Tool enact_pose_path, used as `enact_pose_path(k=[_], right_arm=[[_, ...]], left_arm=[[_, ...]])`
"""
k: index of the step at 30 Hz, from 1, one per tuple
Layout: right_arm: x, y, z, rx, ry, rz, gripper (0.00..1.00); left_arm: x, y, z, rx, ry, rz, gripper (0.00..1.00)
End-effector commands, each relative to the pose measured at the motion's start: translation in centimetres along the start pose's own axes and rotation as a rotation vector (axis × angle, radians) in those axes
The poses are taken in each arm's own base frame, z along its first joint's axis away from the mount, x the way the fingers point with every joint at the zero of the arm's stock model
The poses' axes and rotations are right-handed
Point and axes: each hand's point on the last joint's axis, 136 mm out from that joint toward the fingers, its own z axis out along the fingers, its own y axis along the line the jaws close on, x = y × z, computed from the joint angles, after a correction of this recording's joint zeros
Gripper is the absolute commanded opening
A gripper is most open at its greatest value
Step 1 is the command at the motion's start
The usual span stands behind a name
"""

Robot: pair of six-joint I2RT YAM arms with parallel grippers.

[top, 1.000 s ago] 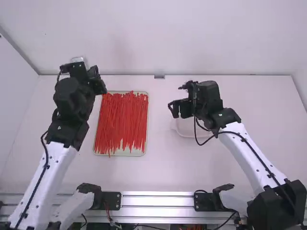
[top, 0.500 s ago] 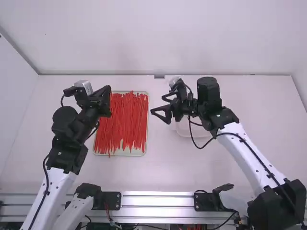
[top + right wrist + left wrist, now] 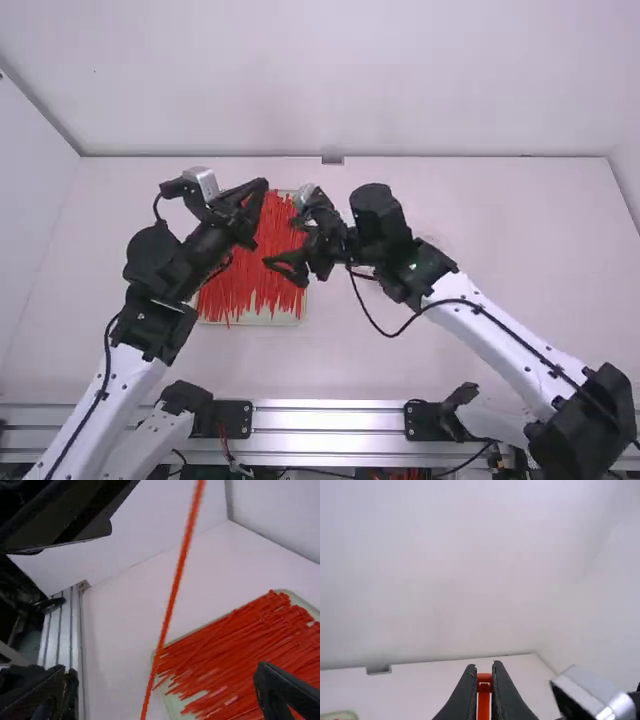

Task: Fasten the cable tie

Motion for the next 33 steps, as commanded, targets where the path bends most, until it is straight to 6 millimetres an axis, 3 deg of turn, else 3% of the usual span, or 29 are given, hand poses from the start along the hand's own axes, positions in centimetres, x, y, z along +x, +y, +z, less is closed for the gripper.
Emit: enact_pose_path(k=[1,3,7,13,16,17,22,25,29,30,33], right_arm=[[-1.9,-0.7,0.0,0.124,-0.047,-0.015,1.00],[-1.9,-0.6,0.3,0.147,-0.051,-0.023,0.98],[-2.0,-0.3,0.7,0.192,-0.057,-0.038,0.80],[-2.0,-0.9,0.7,0.243,-0.057,-0.040,0.68],[-2.0,-1.0,0.6,0.248,-0.057,-0.038,0.52],[-2.1,-1.2,0.5,0.252,-0.061,-0.037,0.39],[-2.3,-1.2,0.5,0.251,-0.067,-0.041,0.20],[-2.3,-1.2,0.5,0.251,-0.067,-0.040,0.02],[-2.1,-1.2,0.6,0.249,-0.060,-0.039,0.00],[-2.0,-1.1,0.6,0.247,-0.058,-0.038,0.00],[-1.9,-1.3,0.4,0.252,-0.051,-0.054,0.00]], left_arm=[[0.1,0.0,0.1,-0.012,-0.012,-0.010,0.03],[0.1,-0.3,0.2,-0.009,-0.019,-0.010,0.03],[-0.3,-1.0,0.2,0.014,-0.036,-0.006,0.03],[-0.7,-0.4,-0.2,-0.030,-0.056,0.022,0.03],[-0.9,0.0,-0.7,-0.060,-0.064,0.025,0.03],[-1.1,0.2,-0.9,-0.075,-0.071,0.024,0.02],[-1.3,0.1,-1.2,-0.076,-0.077,0.031,0.03],[-1.2,0.2,-1.1,-0.078,-0.073,0.035,0.03],[-1.0,0.4,-0.8,-0.084,-0.066,0.035,0.04],[-0.9,0.5,-0.7,-0.087,-0.063,0.034,0.07],[-0.9,0.8,-0.5,-0.099,-0.067,0.051,0.39]])
